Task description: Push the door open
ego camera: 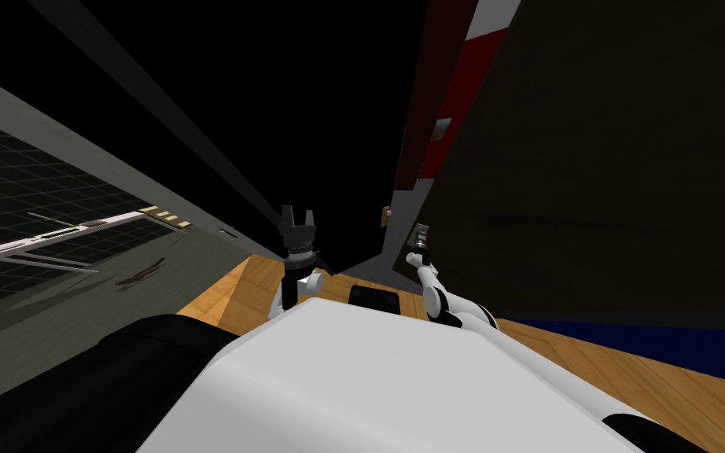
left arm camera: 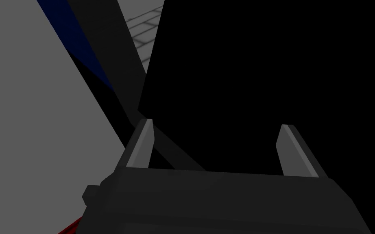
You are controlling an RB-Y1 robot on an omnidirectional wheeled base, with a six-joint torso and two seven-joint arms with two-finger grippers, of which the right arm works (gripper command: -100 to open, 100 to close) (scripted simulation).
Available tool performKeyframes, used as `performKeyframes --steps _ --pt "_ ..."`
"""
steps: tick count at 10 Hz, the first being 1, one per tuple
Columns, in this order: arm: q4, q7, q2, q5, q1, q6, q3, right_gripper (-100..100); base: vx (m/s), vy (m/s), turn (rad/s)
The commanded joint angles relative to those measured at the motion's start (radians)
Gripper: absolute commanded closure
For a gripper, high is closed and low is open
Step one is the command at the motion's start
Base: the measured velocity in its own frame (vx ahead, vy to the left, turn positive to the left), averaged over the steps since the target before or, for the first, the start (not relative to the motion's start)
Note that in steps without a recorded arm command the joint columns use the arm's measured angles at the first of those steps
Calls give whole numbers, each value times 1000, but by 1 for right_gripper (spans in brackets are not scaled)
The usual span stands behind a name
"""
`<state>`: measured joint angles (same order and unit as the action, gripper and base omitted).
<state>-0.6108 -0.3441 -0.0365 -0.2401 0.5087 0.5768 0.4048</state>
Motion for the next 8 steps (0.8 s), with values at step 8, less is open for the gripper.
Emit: performKeyframes --steps 8 --pt "-18 -58 -21 -29 15 40 90 100 40 -21 60"
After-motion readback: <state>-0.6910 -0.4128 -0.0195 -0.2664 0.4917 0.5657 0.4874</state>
